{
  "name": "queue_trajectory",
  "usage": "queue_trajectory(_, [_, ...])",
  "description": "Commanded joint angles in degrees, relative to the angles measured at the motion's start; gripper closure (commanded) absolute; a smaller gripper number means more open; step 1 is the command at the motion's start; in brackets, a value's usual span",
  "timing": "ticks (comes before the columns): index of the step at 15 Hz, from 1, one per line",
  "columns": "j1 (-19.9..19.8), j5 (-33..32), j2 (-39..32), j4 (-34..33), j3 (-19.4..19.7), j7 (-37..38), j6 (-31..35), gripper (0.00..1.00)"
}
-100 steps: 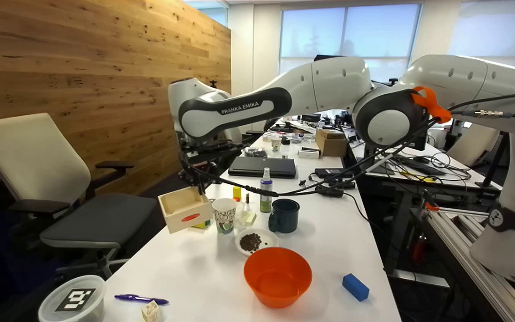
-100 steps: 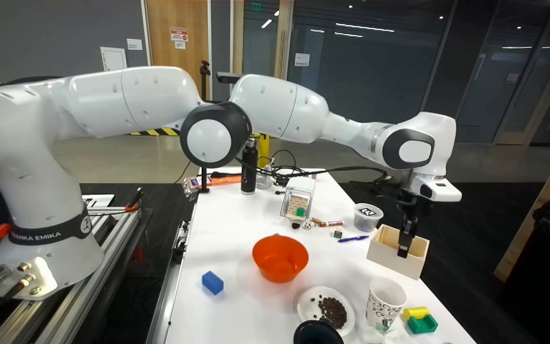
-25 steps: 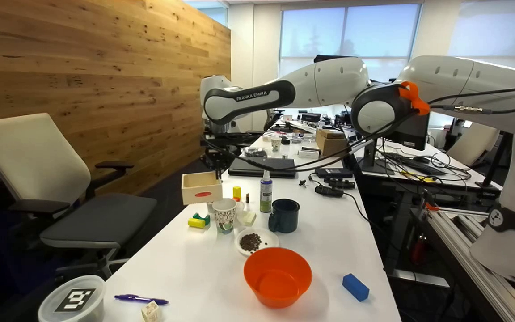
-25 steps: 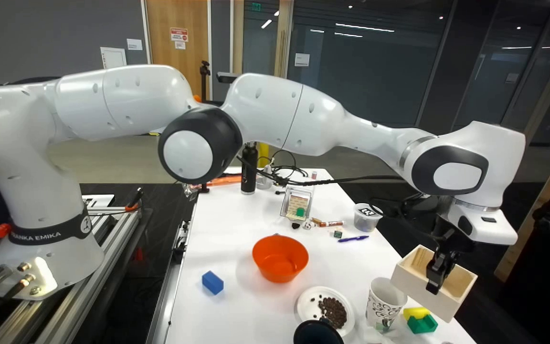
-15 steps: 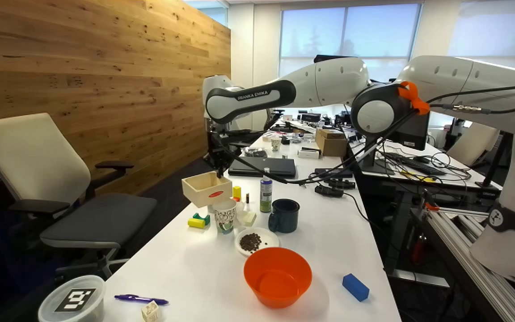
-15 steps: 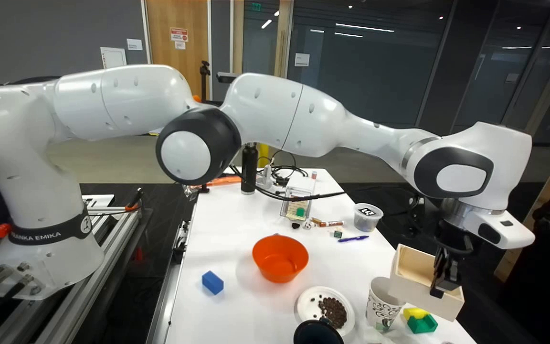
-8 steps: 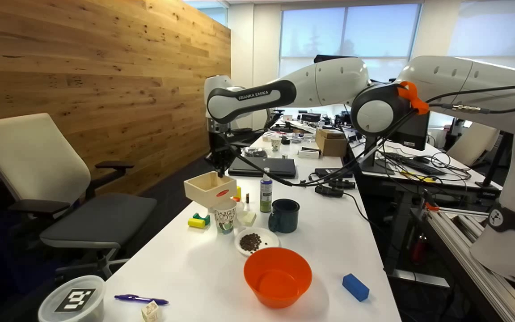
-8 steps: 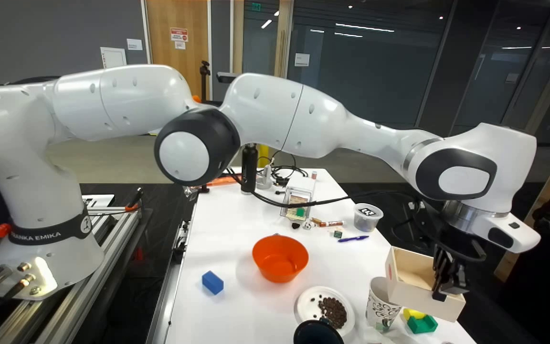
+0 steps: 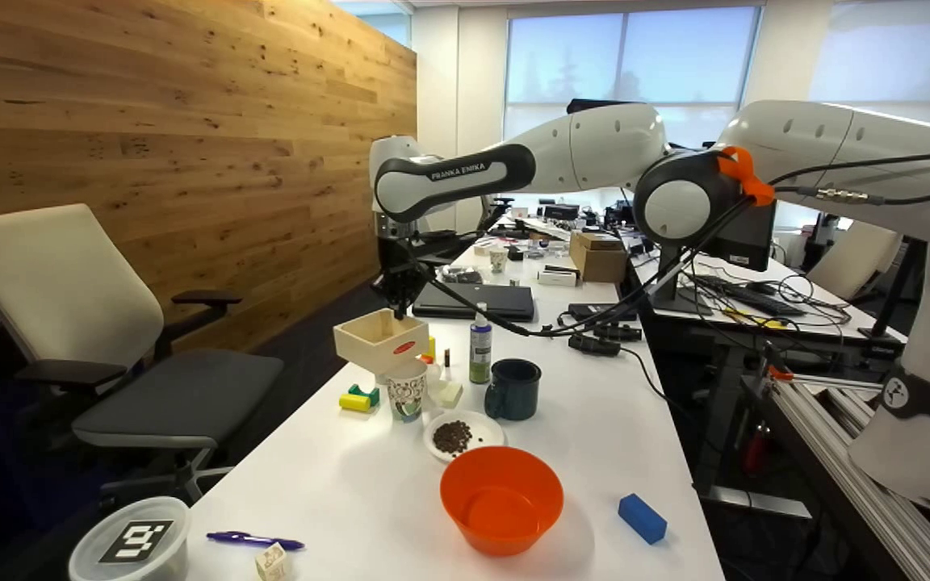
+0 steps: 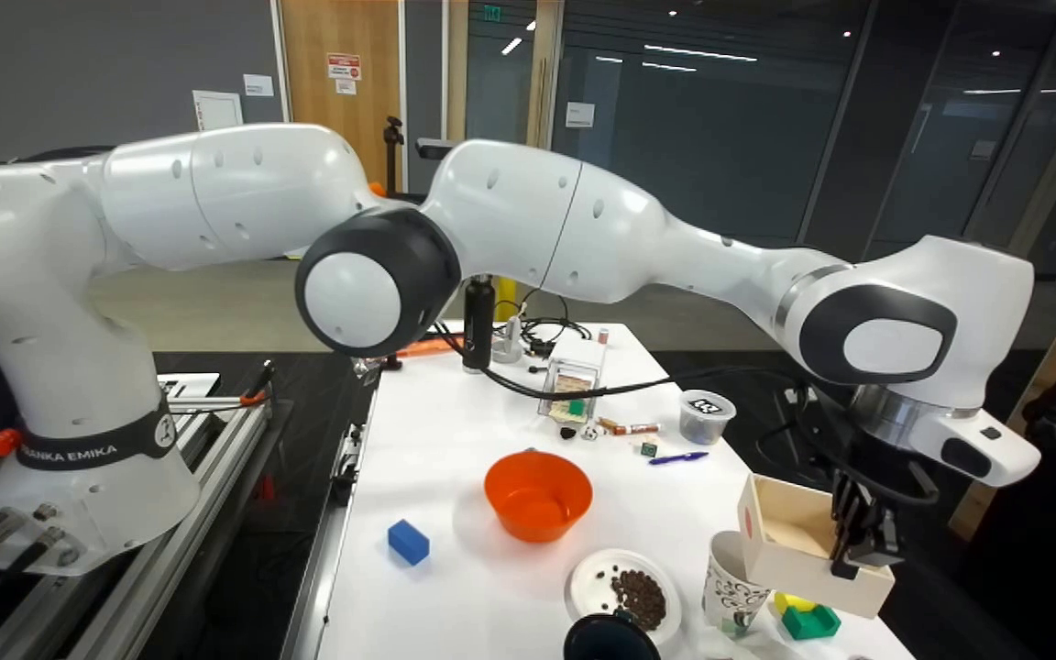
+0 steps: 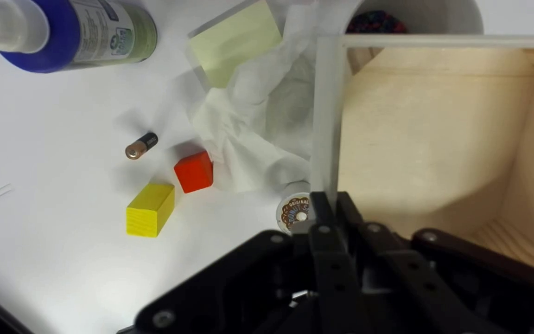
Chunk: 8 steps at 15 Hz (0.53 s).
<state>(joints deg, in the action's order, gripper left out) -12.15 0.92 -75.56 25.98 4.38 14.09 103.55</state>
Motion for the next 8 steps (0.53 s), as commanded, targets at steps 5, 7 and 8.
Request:
queue_trajectory(5, [1.5,-1.4,-1.3,-1.0,-0.1,-9.1,-0.8,0.98])
queue_trajectory(7, [1.3,-1.4,-1.1,-1.0,0.0,-10.6,-0.8,0.98])
queue_trajectory(8, [1.0,-1.3,-0.9,-0.7,-0.1,-11.2,-0.8,0.98])
